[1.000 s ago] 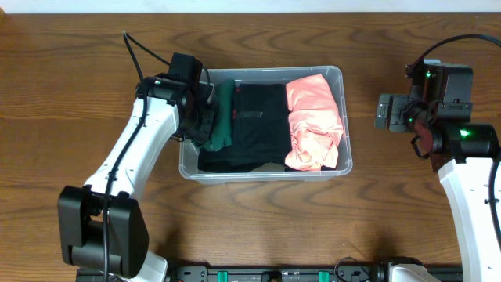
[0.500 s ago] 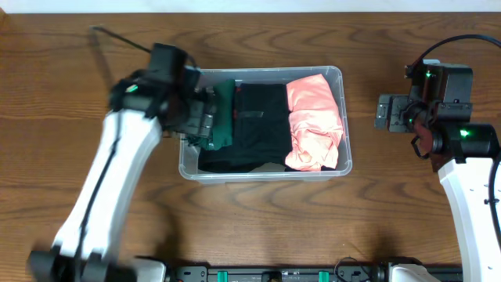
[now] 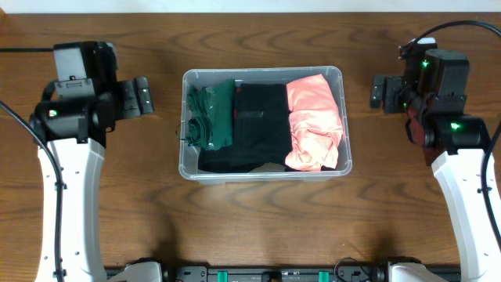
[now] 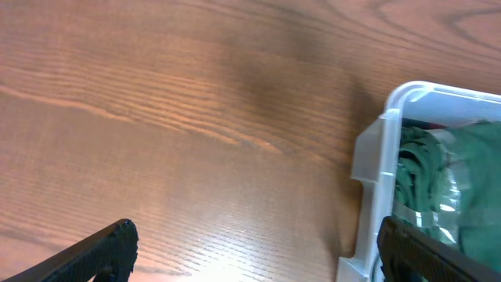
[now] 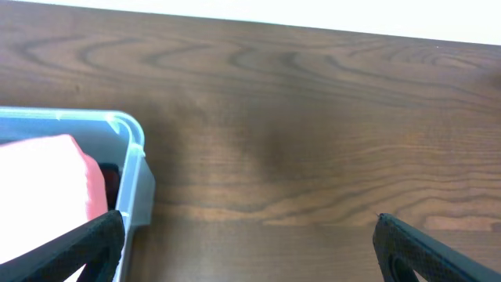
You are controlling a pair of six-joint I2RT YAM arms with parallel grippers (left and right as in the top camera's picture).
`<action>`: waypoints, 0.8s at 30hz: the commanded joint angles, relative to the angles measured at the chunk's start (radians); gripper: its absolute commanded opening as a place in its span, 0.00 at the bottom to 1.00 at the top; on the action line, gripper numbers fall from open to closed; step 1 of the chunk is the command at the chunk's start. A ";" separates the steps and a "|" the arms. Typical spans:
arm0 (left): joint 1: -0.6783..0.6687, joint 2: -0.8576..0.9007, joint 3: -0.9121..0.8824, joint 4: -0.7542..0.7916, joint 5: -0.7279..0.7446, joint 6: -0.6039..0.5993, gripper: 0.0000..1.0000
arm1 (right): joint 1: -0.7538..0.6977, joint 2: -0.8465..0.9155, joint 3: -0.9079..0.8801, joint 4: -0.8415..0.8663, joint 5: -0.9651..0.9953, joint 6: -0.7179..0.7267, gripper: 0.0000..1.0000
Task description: Pack container
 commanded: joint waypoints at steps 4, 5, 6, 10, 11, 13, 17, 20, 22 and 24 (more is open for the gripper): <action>0.020 -0.052 -0.008 -0.061 0.020 -0.026 0.98 | -0.003 -0.114 0.002 -0.035 -0.018 0.027 0.99; 0.020 -0.068 -0.010 -0.066 0.020 -0.026 0.98 | -0.006 -0.144 0.001 -0.044 -0.018 0.045 0.99; 0.020 -0.097 -0.018 -0.066 0.020 -0.026 0.98 | -0.010 -0.179 0.000 -0.056 -0.019 0.057 0.99; 0.020 -0.247 -0.084 -0.038 0.081 0.043 0.98 | -0.010 -0.323 -0.023 -0.115 -0.019 0.061 0.99; 0.020 -0.306 -0.121 -0.015 0.111 0.068 0.98 | -0.009 -0.367 -0.042 -0.130 -0.023 0.061 0.99; 0.020 -0.419 -0.200 0.033 0.132 0.091 0.98 | -0.008 -0.456 -0.093 -0.140 -0.035 0.059 0.99; 0.020 -0.693 -0.404 0.135 0.132 0.069 0.98 | -0.008 -0.676 -0.244 -0.143 -0.051 0.071 0.99; 0.020 -0.852 -0.515 0.149 0.132 0.060 0.98 | -0.008 -0.818 -0.349 -0.166 -0.051 0.076 0.99; 0.020 -0.930 -0.561 0.143 0.132 0.046 0.98 | -0.008 -0.882 -0.399 -0.166 -0.052 0.076 0.99; 0.020 -0.979 -0.575 0.097 0.132 0.046 0.98 | -0.008 -0.919 -0.430 -0.179 -0.051 0.075 0.99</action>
